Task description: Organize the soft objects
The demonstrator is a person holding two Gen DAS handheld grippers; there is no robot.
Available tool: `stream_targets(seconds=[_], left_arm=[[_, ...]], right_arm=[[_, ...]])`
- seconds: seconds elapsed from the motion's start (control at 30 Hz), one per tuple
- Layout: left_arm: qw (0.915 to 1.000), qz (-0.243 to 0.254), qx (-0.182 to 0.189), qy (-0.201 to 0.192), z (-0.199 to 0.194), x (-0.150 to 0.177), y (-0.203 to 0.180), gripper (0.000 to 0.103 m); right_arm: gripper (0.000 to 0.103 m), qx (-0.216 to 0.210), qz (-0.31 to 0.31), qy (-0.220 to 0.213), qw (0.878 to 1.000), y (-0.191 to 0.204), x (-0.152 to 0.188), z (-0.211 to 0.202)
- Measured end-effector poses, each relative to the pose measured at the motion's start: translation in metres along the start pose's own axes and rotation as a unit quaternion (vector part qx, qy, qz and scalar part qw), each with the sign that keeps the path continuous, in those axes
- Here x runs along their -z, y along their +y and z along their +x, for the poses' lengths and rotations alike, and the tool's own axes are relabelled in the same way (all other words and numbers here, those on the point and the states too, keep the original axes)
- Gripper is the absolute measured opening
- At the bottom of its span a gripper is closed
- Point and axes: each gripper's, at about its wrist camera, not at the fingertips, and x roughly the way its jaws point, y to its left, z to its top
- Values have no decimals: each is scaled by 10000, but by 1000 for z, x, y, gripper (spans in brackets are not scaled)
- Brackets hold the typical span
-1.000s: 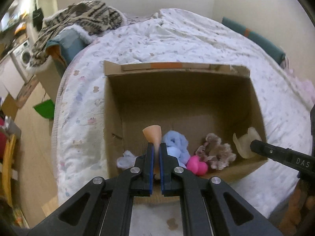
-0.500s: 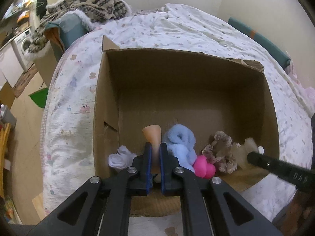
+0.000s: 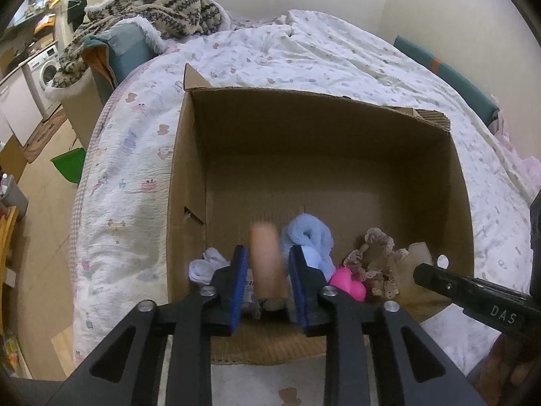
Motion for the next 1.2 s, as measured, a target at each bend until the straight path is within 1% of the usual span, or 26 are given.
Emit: stream_targets(seconds=[0.03, 0.1, 0.13, 0.17, 0.2, 0.27, 0.33, 0.4, 0.47, 0.53, 0.63, 0.7, 0.87, 0.93, 1.0, 1.07, 1.13, 1.2], left_arm=[[10000, 6, 7, -9, -1, 0, -1, 30], [10000, 26, 7, -63, -6, 2, -2, 46], [9999, 35, 2, -124, -9, 3, -3, 50], [9998, 43, -3, -174, -13, 3, -3, 55], [9997, 47, 9, -243, -17, 3, -3, 57], [9995, 59, -5, -319, -26, 2, -3, 61], [9994, 26, -22, -345, -34, 0, -2, 62], [9991, 9, -145, -393, -45, -2, -1, 62], [9988, 50, -124, -464, -57, -2, 0, 62], [9982, 113, 7, -594, -70, 0, 2, 62], [9962, 251, -152, -814, -90, 9, 2, 62], [9956, 183, -159, -900, -99, 12, 7, 62], [9954, -44, -95, -954, -118, 20, 19, 62], [9953, -31, -126, -960, -125, 26, 21, 69], [9936, 46, -322, -1079, -133, 35, 23, 80], [9916, 132, -425, -1211, -142, 41, 27, 85], [9920, 77, -320, -1223, -149, 46, 32, 91], [9923, 46, -269, -1205, -153, 53, 35, 100]], right_arm=[[29, 3, 8, -28, 10000, 0, -1, -1], [35, -54, 19, -98, 9999, 1, -1, -5], [48, -56, 9, -135, 9999, 2, -1, -7], [67, -24, -8, -208, 9998, 3, -1, -10], [72, 23, -16, -356, 9994, 3, 0, -14], [73, 95, -60, -556, 9984, 6, 1, -23], [74, 4, -117, -615, 9980, 9, 1, -29], [79, 83, -121, -723, 9973, 12, 2, -39], [93, 111, -170, -995, 9948, 15, 6, -54], [100, 206, -287, -1261, 9914, 20, 9, -70], [100, 313, -377, -1544, 9868, 25, 18, -90], [103, 385, -392, -1752, 9830, 25, 27, -103], [103, 617, -472, -1994, 9768, 27, 45, -119], [103, 677, -508, -2072, 9746, 30, 52, -123], [103, 743, -575, -2121, 9727, 32, 60, -127], [103, 742, -619, -2126, 9723, 36, 66, -129], [103, 693, -617, -2161, 9719, 39, 72, -133], [103, 725, -626, -2248, 9697, 42, 78, -136]])
